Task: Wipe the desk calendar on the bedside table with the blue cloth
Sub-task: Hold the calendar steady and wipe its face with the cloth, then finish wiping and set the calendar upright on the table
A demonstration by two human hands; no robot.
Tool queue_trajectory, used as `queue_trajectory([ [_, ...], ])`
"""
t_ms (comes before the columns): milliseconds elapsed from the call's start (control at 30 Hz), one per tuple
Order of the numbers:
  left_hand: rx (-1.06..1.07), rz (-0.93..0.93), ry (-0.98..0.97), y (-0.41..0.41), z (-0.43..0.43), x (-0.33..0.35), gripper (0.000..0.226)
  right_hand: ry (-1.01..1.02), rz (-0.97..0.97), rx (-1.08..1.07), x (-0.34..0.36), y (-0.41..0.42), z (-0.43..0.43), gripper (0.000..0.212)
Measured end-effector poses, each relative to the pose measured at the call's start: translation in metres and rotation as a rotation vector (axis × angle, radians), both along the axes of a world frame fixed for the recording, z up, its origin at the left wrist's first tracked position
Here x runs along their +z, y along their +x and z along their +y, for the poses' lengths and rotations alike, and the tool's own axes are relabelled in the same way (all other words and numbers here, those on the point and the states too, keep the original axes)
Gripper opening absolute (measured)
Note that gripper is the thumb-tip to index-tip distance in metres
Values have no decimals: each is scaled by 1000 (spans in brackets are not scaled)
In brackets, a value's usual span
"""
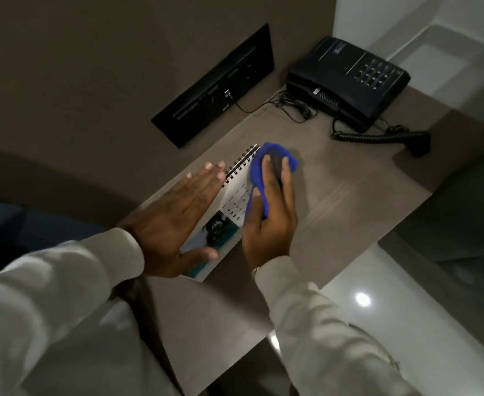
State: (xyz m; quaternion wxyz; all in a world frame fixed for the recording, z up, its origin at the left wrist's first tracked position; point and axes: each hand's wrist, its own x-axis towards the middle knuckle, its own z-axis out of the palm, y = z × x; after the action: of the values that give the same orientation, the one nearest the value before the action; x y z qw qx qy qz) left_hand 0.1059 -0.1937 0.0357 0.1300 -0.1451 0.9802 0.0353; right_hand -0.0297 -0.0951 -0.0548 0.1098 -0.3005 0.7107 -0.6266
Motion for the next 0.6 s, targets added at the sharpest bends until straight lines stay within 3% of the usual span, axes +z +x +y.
queue_trajectory([
  [100,14,21,11,-2,1,-1,101,79,-51,61,-13,25,4,52],
  [200,9,76,3,-3,4,0,97,234,-152,234,-18,54,21,59],
  [333,-31,165,-54,-4,10,7,96,344,-147,444,-5,47,48,65],
  [467,64,40,-63,-7,17,14,97,327,-34,729,21,-3,57,44],
  [533,178,-50,-34,-13,23,17,102,374,44,883,31,-30,65,51],
  [600,270,-86,-19,-18,32,21,99,440,157,942,42,-63,71,43],
])
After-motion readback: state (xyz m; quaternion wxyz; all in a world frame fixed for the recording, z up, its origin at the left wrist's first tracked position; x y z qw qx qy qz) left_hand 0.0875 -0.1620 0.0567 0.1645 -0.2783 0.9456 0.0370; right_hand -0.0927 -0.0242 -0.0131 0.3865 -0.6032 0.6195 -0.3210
